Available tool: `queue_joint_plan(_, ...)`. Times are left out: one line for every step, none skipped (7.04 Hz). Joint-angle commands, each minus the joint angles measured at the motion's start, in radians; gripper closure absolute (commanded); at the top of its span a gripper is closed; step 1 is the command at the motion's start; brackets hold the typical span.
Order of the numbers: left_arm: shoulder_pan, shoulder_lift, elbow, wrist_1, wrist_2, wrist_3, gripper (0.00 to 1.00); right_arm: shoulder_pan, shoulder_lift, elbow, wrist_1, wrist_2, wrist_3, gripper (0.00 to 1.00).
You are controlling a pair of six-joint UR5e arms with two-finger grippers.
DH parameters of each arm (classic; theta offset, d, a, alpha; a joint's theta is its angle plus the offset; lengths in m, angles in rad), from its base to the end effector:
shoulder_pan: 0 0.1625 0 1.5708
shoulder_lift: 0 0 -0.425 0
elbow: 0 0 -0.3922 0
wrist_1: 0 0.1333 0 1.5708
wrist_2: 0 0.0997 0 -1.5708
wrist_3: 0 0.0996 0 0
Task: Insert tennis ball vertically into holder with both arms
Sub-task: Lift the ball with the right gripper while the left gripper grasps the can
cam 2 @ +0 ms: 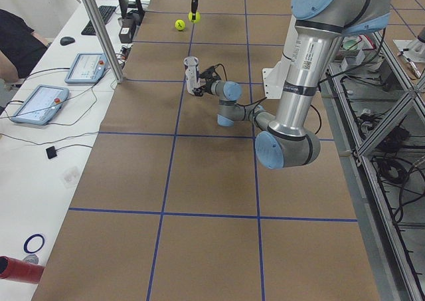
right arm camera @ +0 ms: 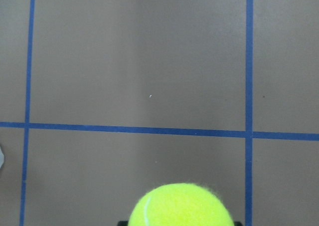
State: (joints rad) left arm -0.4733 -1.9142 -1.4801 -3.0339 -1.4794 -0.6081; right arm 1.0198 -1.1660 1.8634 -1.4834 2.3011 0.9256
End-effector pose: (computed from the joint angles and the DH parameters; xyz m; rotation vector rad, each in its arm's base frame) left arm 0.4750 -0.4032 0.3516 1.1842 1.2522 0.2843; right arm -0.2524 -0.5385 0.2833 0.0880 -1.0119 0.0554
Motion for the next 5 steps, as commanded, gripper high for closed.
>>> queue_joint_plan(0.015,-0.064,0.058,0.003,0.004,0.01,0.01,-0.006,0.023,0.0,0.0,0.0,0.022,1.0)
queue_joint_plan(0.015,-0.09,0.09,0.003,0.004,0.01,0.01,-0.015,0.028,0.0,0.0,0.0,0.022,1.0)
queue_joint_plan(0.015,-0.127,0.13,0.004,0.004,0.01,0.01,-0.021,0.037,-0.001,0.0,-0.002,0.024,1.0)
queue_joint_plan(0.015,-0.15,0.156,0.009,0.004,0.01,0.01,-0.024,0.037,-0.003,0.0,-0.003,0.022,1.0)
queue_joint_plan(0.015,-0.154,0.161,0.01,0.004,0.011,0.01,-0.024,0.038,-0.003,0.0,-0.005,0.022,1.0)
